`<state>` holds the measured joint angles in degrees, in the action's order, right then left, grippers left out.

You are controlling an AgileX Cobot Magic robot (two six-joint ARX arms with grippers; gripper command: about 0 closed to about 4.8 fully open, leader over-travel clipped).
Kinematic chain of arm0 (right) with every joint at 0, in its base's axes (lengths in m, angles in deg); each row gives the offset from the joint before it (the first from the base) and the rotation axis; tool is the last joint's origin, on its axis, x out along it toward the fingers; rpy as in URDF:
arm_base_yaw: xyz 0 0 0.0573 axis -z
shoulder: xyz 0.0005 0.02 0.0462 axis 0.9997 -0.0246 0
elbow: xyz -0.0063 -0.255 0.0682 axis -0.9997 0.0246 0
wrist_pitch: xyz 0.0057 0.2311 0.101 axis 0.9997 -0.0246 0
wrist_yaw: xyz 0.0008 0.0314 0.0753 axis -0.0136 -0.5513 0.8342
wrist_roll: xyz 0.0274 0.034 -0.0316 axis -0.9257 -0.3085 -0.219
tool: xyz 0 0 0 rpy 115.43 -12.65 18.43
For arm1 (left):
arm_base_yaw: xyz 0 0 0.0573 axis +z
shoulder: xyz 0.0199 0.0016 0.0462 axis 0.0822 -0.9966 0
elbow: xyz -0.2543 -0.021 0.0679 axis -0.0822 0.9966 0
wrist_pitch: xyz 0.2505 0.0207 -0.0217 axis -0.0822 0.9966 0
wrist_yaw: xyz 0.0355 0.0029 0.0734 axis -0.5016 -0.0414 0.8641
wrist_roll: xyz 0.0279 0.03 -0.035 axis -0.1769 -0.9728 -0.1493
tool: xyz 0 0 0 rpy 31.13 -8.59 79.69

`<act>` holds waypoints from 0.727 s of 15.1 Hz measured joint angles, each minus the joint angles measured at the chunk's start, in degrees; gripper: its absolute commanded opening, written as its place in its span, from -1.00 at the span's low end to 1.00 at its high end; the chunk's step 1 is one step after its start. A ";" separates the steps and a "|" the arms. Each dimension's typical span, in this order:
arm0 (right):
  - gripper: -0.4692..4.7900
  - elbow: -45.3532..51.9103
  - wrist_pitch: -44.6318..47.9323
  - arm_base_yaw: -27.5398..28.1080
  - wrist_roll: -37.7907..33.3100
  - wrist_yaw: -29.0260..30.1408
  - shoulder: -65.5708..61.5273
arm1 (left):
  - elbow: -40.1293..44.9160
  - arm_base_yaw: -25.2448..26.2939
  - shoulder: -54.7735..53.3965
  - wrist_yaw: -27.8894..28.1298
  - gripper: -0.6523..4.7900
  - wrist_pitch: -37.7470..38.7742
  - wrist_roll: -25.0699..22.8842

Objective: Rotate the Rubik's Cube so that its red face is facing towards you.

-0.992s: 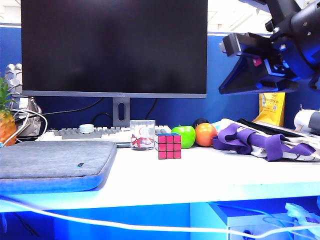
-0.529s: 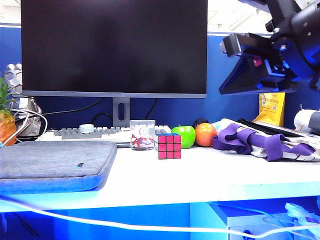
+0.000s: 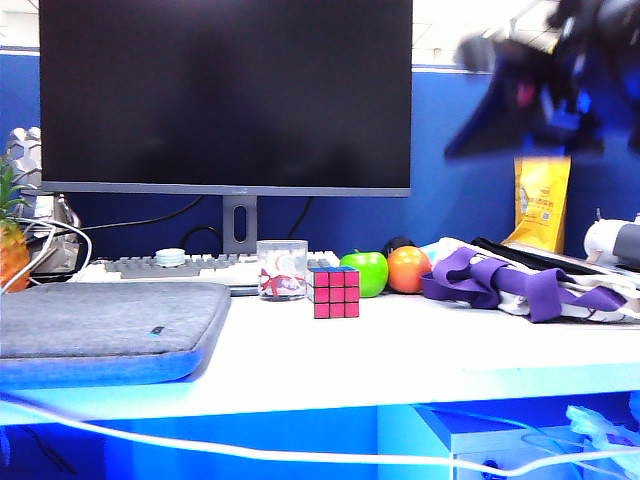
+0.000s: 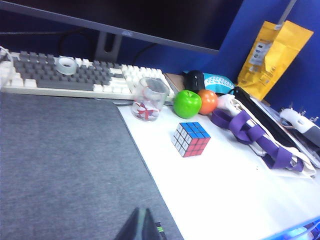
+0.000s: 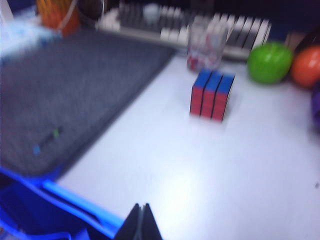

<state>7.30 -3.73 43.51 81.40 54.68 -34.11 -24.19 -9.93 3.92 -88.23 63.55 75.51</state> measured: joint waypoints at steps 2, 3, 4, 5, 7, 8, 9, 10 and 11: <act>-0.84 0.00 0.11 1.07 0.00 0.26 1.25 | 1.11 0.00 0.42 0.00 -0.77 -1.16 0.00; -0.84 0.24 0.13 2.51 0.00 0.42 1.90 | 2.93 0.00 1.62 -0.11 -0.77 -1.68 0.00; -0.84 1.68 0.70 5.79 0.00 0.46 3.69 | 7.61 0.11 6.27 -0.11 -0.77 -2.03 0.00; -0.84 3.30 0.68 8.39 0.00 0.50 5.27 | 9.22 0.42 8.68 -0.13 -0.77 -0.63 0.00; -0.84 7.19 0.26 14.51 -0.02 0.33 9.94 | 9.53 2.58 10.60 -0.13 -0.77 3.78 0.00; -0.84 9.49 -0.33 17.29 -0.02 0.11 14.36 | 9.62 4.42 10.54 -0.17 -0.77 5.64 0.00; -0.84 10.82 -2.64 18.82 0.00 0.00 19.02 | 9.62 5.88 10.56 -0.11 -0.77 5.77 0.00; -0.84 11.17 -4.44 19.30 -0.02 -0.02 21.42 | 9.62 6.34 10.56 -0.13 -0.77 5.77 0.00; -0.84 11.21 -7.06 19.45 -0.02 -0.04 24.20 | 9.62 6.36 10.56 -0.13 -0.77 5.77 0.00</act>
<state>18.51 -10.79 62.96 81.38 54.64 -9.91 -14.57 -3.57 14.48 -88.36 69.32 75.51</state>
